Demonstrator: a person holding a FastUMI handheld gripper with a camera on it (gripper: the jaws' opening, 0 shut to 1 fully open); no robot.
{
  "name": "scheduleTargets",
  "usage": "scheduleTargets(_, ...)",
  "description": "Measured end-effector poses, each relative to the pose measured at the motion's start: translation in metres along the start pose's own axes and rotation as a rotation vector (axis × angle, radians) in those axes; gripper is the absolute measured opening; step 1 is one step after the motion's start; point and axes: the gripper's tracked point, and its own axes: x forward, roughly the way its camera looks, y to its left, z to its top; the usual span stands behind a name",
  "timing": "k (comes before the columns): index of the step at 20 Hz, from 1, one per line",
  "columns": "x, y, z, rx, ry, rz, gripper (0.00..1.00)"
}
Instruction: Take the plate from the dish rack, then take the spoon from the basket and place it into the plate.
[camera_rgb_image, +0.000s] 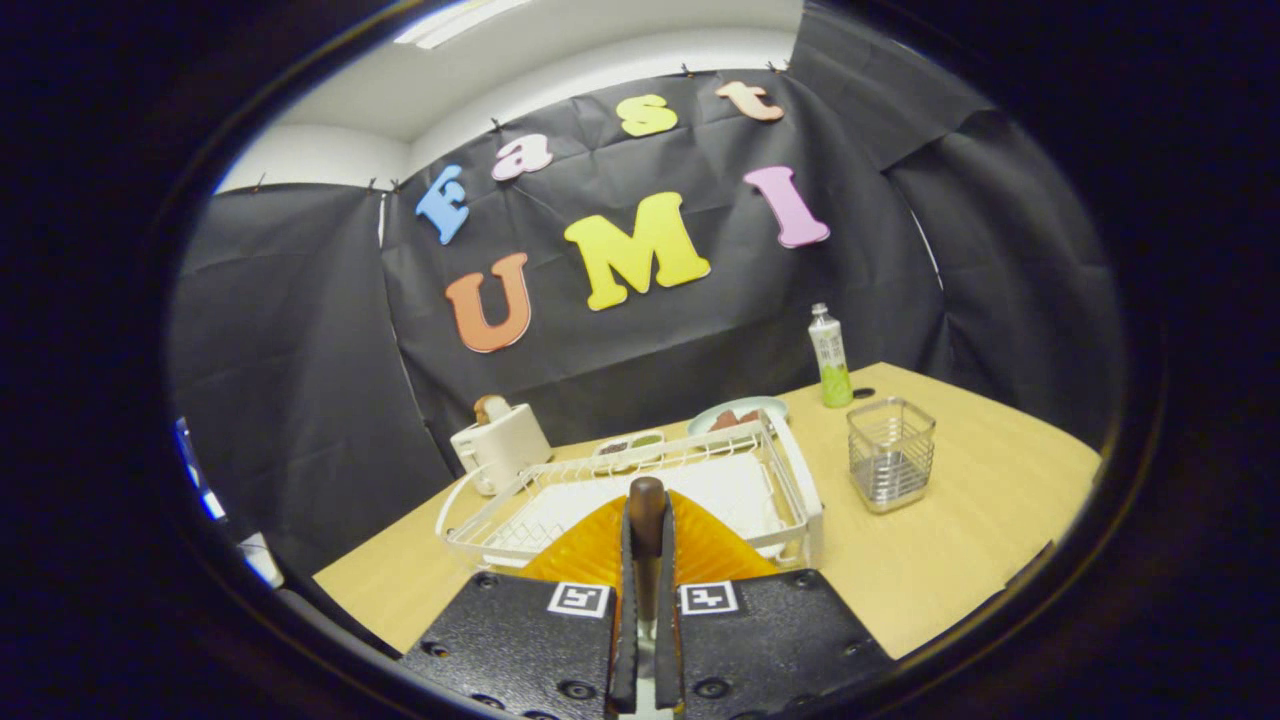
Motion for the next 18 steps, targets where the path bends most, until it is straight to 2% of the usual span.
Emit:
scheduleTargets(3,-0.002,-0.005,-0.017,0.085,0.027,0.002,0.15)
scheduleTargets(6,-0.005,-0.015,-0.019,0.038,0.011,-0.011,0.19)
scheduleTargets(7,-0.007,-0.019,-0.015,0.023,-0.01,-0.018,0.28)
scheduleTargets(8,-0.014,-0.02,-0.012,0.011,-0.03,-0.025,0.32)
scheduleTargets(15,-0.047,-0.037,0.028,-0.146,-0.18,-0.096,0.89)
scheduleTargets(18,-0.058,-0.031,0.047,-0.251,-0.226,-0.125,0.96)
